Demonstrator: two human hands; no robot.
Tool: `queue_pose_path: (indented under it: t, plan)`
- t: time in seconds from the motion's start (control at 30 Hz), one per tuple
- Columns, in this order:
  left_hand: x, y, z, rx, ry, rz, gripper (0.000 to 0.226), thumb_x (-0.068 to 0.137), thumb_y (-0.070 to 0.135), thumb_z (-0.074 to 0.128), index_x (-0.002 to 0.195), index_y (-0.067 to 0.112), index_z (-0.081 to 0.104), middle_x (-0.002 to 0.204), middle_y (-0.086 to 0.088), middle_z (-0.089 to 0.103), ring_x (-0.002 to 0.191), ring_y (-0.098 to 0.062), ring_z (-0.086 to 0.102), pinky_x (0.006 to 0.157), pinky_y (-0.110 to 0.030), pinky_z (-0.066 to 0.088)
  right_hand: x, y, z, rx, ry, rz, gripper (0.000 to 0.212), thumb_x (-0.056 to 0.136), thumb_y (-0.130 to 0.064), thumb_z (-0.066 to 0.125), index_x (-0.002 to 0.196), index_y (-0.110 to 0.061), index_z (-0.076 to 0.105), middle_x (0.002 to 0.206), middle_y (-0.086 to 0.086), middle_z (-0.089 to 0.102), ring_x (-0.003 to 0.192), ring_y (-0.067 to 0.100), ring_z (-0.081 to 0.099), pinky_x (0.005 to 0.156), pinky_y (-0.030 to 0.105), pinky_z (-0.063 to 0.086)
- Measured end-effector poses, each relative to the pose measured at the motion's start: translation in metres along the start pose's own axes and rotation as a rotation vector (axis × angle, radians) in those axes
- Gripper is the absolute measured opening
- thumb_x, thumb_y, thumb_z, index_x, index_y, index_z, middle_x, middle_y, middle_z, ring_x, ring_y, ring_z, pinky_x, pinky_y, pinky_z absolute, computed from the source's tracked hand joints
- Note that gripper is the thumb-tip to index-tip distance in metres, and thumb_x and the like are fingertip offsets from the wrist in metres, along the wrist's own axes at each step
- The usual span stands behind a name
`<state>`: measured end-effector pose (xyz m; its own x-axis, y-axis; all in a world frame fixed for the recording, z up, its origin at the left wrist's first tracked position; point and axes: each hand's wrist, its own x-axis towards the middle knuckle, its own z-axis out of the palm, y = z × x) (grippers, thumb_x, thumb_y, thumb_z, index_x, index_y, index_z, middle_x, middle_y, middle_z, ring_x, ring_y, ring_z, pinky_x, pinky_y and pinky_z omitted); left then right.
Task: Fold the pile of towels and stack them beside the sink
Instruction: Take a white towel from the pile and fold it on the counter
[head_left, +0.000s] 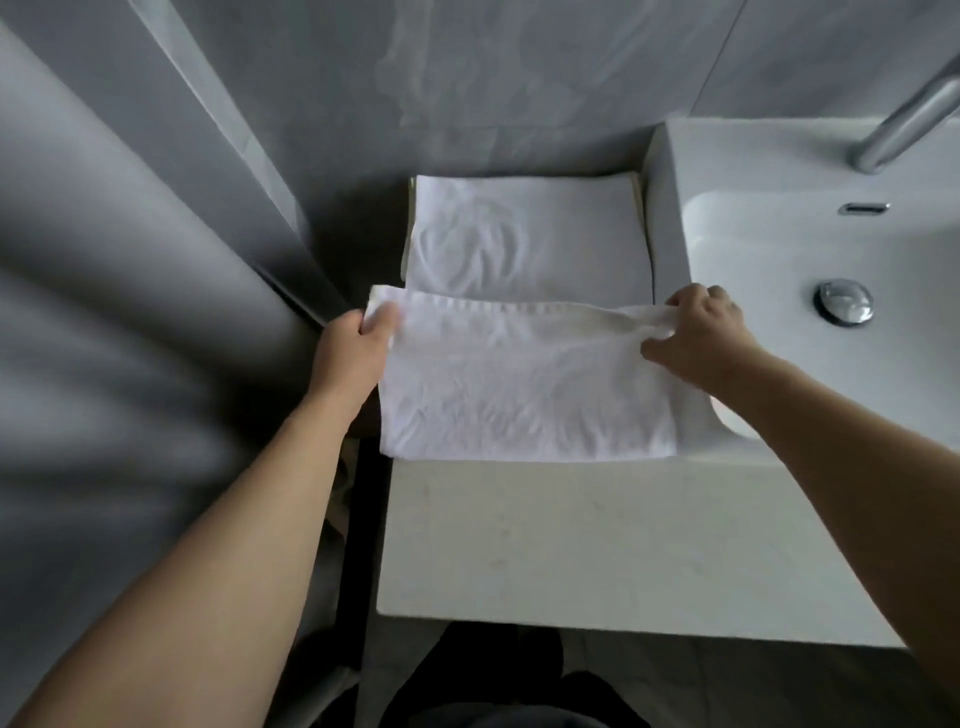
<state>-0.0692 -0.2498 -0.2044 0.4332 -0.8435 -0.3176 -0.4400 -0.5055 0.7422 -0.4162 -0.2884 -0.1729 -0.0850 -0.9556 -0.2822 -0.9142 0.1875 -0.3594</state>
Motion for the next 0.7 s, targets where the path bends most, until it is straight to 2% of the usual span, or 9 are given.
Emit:
queue_pose_path:
  t: [0.1,0.17,0.23,0.3,0.37,0.43,0.53,0.63,0.7]
  plan:
    - [0.042,0.019,0.006,-0.063,0.063,0.062,0.054,0.093,0.057,0.043,0.067,0.013,0.058,0.068,0.001,0.059,0.06,-0.01,0.055,0.061,-0.032,0.043,0.049,-0.006,-0.011,-0.154,-0.026,-0.056,0.031,0.09,-0.024,0.056,0.108,0.0,0.057,0.112,0.028,0.056,0.103,0.041,0.054,0.083,0.039,0.042]
    - [0.067,0.029,0.01,-0.041,0.076,0.127,0.045,0.097,0.048,0.045,0.066,0.017,0.055,0.078,0.003,0.058,0.065,-0.007,0.053,0.061,-0.029,0.04,0.074,-0.008,-0.017,-0.252,-0.041,-0.171,0.023,0.091,-0.013,0.048,0.106,0.002,0.057,0.102,0.028,0.057,0.094,0.042,0.057,0.075,0.041,0.043]
    - [0.091,0.037,0.015,0.015,-0.013,0.147,0.032,0.098,0.047,0.047,0.076,0.025,0.058,0.087,0.005,0.061,0.075,-0.007,0.057,0.06,-0.024,0.04,0.098,-0.011,-0.02,-0.433,-0.054,-0.28,0.027,0.094,-0.014,0.042,0.111,0.001,0.057,0.105,0.027,0.056,0.098,0.042,0.056,0.081,0.046,0.044]
    - [0.111,0.044,0.026,0.074,-0.158,0.123,0.025,0.094,0.049,0.054,0.088,0.026,0.059,0.09,0.006,0.064,0.082,-0.011,0.061,0.063,-0.027,0.044,0.119,-0.02,-0.021,-0.609,0.006,-0.22,0.034,0.098,-0.031,0.039,0.112,-0.009,0.062,0.115,0.021,0.053,0.11,0.04,0.047,0.092,0.044,0.038]
    - [0.123,0.048,0.043,0.176,-0.283,0.07,0.029,0.087,0.05,0.062,0.091,0.022,0.06,0.091,0.003,0.066,0.084,-0.016,0.064,0.071,-0.032,0.05,0.137,-0.03,-0.016,-0.691,0.052,-0.202,0.033,0.096,-0.039,0.045,0.11,-0.018,0.066,0.117,0.014,0.052,0.114,0.036,0.041,0.094,0.042,0.033]
    - [0.125,0.049,0.059,0.338,-0.321,0.061,0.035,0.086,0.051,0.064,0.089,0.016,0.061,0.09,-0.001,0.066,0.088,-0.023,0.065,0.074,-0.033,0.05,0.147,-0.039,-0.011,-0.781,0.043,-0.279,0.024,0.091,-0.034,0.052,0.108,-0.026,0.067,0.115,0.006,0.057,0.114,0.029,0.043,0.093,0.038,0.029]
    - [0.121,0.047,0.079,0.583,-0.154,0.142,0.044,0.087,0.049,0.063,0.101,0.008,0.06,0.109,-0.012,0.065,0.105,-0.036,0.059,0.088,-0.041,0.05,0.157,-0.039,-0.007,-0.817,0.006,-0.313,0.022,0.086,-0.031,0.055,0.105,-0.03,0.066,0.109,-0.003,0.062,0.113,0.022,0.05,0.094,0.035,0.024]
    - [0.113,0.047,0.095,0.749,0.023,0.202,0.05,0.087,0.042,0.064,0.112,0.0,0.056,0.115,-0.02,0.061,0.108,-0.04,0.056,0.089,-0.046,0.045,0.16,-0.032,-0.002,-0.895,0.008,-0.322,0.021,0.084,-0.027,0.055,0.1,-0.025,0.067,0.103,-0.004,0.065,0.112,0.022,0.051,0.094,0.036,0.018]
    - [0.109,0.049,0.098,0.781,0.043,0.201,0.04,0.09,0.035,0.06,0.113,0.002,0.055,0.116,-0.018,0.061,0.109,-0.039,0.056,0.09,-0.046,0.042,0.157,-0.028,0.001,-0.908,0.019,-0.343,0.018,0.08,-0.021,0.057,0.094,-0.02,0.069,0.096,0.0,0.066,0.108,0.026,0.052,0.095,0.037,0.017]
